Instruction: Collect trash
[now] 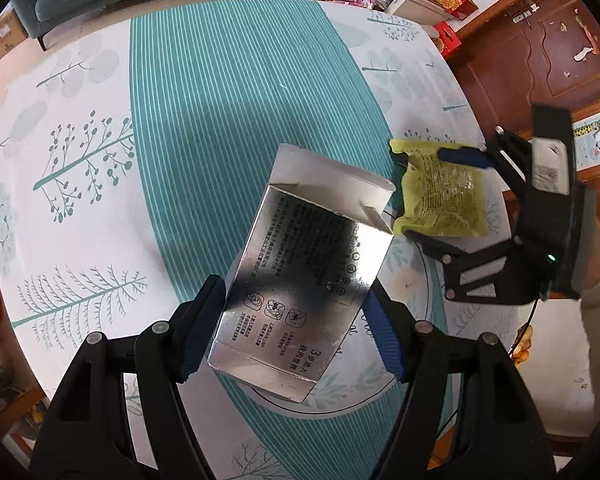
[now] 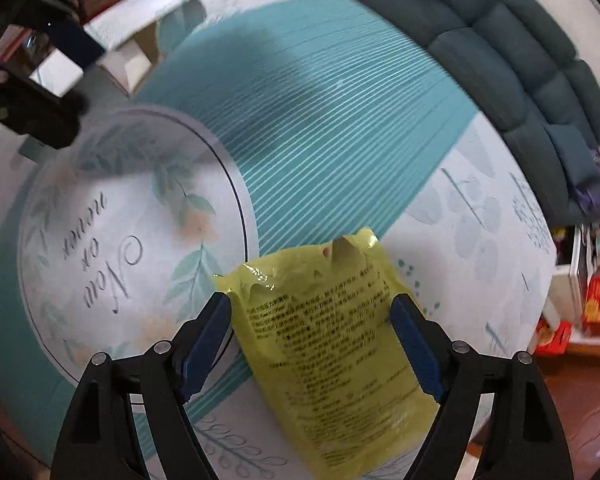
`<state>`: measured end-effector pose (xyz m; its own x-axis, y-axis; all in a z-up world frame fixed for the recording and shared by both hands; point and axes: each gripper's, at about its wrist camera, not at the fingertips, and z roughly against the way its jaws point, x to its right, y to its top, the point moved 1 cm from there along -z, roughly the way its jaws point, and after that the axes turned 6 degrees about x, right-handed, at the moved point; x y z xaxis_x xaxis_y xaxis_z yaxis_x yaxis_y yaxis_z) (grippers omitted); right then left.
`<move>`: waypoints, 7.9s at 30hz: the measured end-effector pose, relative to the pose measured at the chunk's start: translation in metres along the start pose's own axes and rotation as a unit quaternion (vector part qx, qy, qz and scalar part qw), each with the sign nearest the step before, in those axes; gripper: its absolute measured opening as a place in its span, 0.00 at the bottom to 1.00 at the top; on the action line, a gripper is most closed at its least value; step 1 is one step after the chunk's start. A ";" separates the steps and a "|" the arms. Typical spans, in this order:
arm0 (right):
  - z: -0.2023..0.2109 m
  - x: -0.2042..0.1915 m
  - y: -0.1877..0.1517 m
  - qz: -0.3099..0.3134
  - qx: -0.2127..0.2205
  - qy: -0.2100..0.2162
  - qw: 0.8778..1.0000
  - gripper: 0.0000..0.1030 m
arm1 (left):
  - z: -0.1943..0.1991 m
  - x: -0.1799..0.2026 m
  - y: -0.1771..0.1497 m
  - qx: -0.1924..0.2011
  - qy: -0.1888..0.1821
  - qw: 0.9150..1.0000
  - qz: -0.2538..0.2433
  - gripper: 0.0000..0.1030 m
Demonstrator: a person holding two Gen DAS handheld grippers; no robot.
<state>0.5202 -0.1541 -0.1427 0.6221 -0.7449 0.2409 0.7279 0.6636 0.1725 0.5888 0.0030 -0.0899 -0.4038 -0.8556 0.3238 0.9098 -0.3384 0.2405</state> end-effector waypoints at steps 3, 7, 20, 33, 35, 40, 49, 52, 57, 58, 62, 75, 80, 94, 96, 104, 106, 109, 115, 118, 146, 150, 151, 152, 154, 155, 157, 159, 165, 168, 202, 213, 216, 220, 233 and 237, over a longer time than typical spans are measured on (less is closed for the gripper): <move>-0.008 0.010 0.011 0.012 -0.020 0.028 0.999 0.81 | -0.001 0.001 -0.002 -0.004 -0.004 1.000 0.000 0.65; -0.015 0.029 0.018 0.023 -0.056 0.058 0.996 0.81 | -0.005 0.003 0.002 -0.007 -0.009 1.000 -0.002 0.65; -0.015 0.086 0.026 0.020 -0.067 0.112 0.991 0.45 | -0.003 -0.006 0.003 -0.009 -0.022 1.000 0.008 0.65; 0.058 0.140 0.002 -0.091 0.047 0.103 0.989 0.17 | 0.014 0.009 -0.007 0.002 -0.031 1.000 0.001 0.65; 0.086 0.150 -0.008 -0.139 0.093 0.110 0.980 0.17 | 0.021 0.014 -0.012 0.007 -0.035 0.999 0.001 0.65; 0.161 0.148 -0.035 -0.236 0.201 0.118 0.944 0.17 | 0.055 0.037 -0.037 0.034 -0.057 0.998 -0.001 0.65; 0.271 0.049 -0.137 -0.303 0.311 0.109 0.894 0.17 | 0.117 0.113 -0.127 0.088 -0.067 0.994 -0.010 0.65; 0.289 0.016 -0.181 -0.303 0.331 0.117 0.886 0.17 | 0.135 0.151 -0.178 0.107 -0.053 0.993 -0.005 0.65; 0.306 -0.040 -0.244 -0.313 0.343 0.124 0.877 0.17 | 0.151 0.209 -0.269 0.120 -0.038 0.992 0.019 0.65; 0.311 -0.052 -0.260 -0.313 0.345 0.121 0.877 0.17 | 0.153 0.220 -0.286 0.120 -0.034 0.992 0.024 0.65; 0.329 -0.107 -0.302 -0.303 0.347 0.122 0.879 0.17 | 0.161 0.256 -0.353 0.121 -0.029 0.992 0.038 0.65; 0.255 -0.238 -0.381 -0.347 0.272 0.176 0.880 0.17 | 0.112 0.272 -0.487 0.051 0.024 0.995 0.077 0.65; 0.183 -0.296 -0.405 -0.377 0.238 0.171 0.879 0.17 | 0.052 0.245 -0.513 0.014 0.021 0.995 0.098 0.65; -0.105 -0.364 -0.437 -0.477 0.170 0.117 0.854 0.17 | -0.199 0.147 -0.572 -0.017 0.037 0.991 0.130 0.65; -0.139 -0.367 -0.444 -0.492 0.169 0.110 0.847 0.17 | -0.229 0.137 -0.572 -0.013 0.034 0.990 0.137 0.65; -0.230 -0.369 -0.461 -0.527 0.184 0.080 0.826 0.32 | -0.317 0.103 -0.555 -0.003 0.022 0.987 0.162 0.65; -0.244 -0.368 -0.464 -0.534 0.192 0.076 0.820 0.35 | -0.330 0.098 -0.552 -0.004 0.022 0.987 0.158 0.65; -0.271 -0.364 -0.466 -0.540 0.191 0.074 0.816 0.38 | -0.341 0.096 -0.552 -0.009 0.023 0.987 0.161 0.65; -0.292 -0.374 -0.460 -0.523 0.216 0.073 0.822 0.39 | -0.361 0.080 -0.547 -0.013 0.031 0.985 0.169 0.66; -0.272 -0.363 -0.450 -0.526 0.229 0.070 0.816 0.39 | -0.363 0.077 -0.544 -0.007 0.026 0.985 0.170 0.66; -0.197 -0.392 -0.478 -0.510 0.175 0.077 0.839 0.63 | -0.330 0.086 -0.553 0.026 0.085 0.989 0.120 0.81; -0.165 -0.394 -0.471 -0.506 0.176 0.079 0.841 0.63 | -0.298 0.093 -0.558 0.045 0.110 0.985 0.122 0.81; -0.157 -0.394 -0.470 -0.505 0.177 0.078 0.841 0.63 | -0.289 0.095 -0.559 0.048 0.115 0.984 0.125 0.81; -0.146 -0.393 -0.469 -0.504 0.179 0.077 0.841 0.63 | -0.280 0.097 -0.561 0.051 0.119 0.983 0.129 0.81; -0.121 -0.390 -0.465 -0.504 0.181 0.076 0.841 0.63 | -0.260 0.102 -0.564 0.053 0.125 0.981 0.136 0.81; -0.109 -0.388 -0.463 -0.503 0.181 0.077 0.842 0.63 | -0.246 0.106 -0.564 0.054 0.127 0.980 0.141 0.81; -0.080 -0.384 -0.458 -0.498 0.183 0.077 0.844 0.63 | -0.219 0.113 -0.564 0.060 0.123 0.979 0.151 0.81; -0.052 -0.380 -0.452 -0.495 0.185 0.079 0.845 0.63 | -0.195 0.120 -0.561 0.063 0.125 0.978 0.153 0.81; 0.033 -0.363 -0.435 -0.496 0.193 0.079 0.843 0.63 | -0.102 0.148 -0.545 0.088 0.132 0.976 0.146 0.81; 0.075 -0.356 -0.425 -0.490 0.198 0.079 0.845 0.64 | -0.061 0.157 -0.537 0.099 0.132 0.975 0.147 0.81; 0.345 -0.314 -0.361 -0.437 0.224 0.038 0.870 0.68 | 0.190 0.245 -0.491 0.216 0.182 0.955 0.088 0.81; 0.352 -0.309 -0.359 -0.426 0.230 0.030 0.875 0.69 | 0.195 0.262 -0.488 0.227 0.192 0.952 0.075 0.81; 0.352 -0.308 -0.360 -0.424 0.231 0.028 0.875 0.69 | 0.195 0.263 -0.487 0.227 0.189 0.952 0.079 0.81; 0.352 -0.307 -0.360 -0.423 0.231 0.027 0.876 0.69 | 0.195 0.262 -0.487 0.231 0.193 0.950 0.085 0.81; 0.355 -0.301 -0.363 -0.422 0.240 0.023 0.874 0.69 | 0.197 0.272 -0.485 0.248 0.214 0.941 0.085 0.80; 0.356 -0.299 -0.362 -0.421 0.242 0.022 0.874 0.69 | 0.198 0.275 -0.484 0.251 0.216 0.940 0.085 0.80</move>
<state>-0.0321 -0.1475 0.0629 -0.0569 -0.9779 -0.2011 0.7331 -0.1777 0.6565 0.0183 0.0093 0.0635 -0.0820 -0.9964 0.0210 0.7538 -0.0483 0.6553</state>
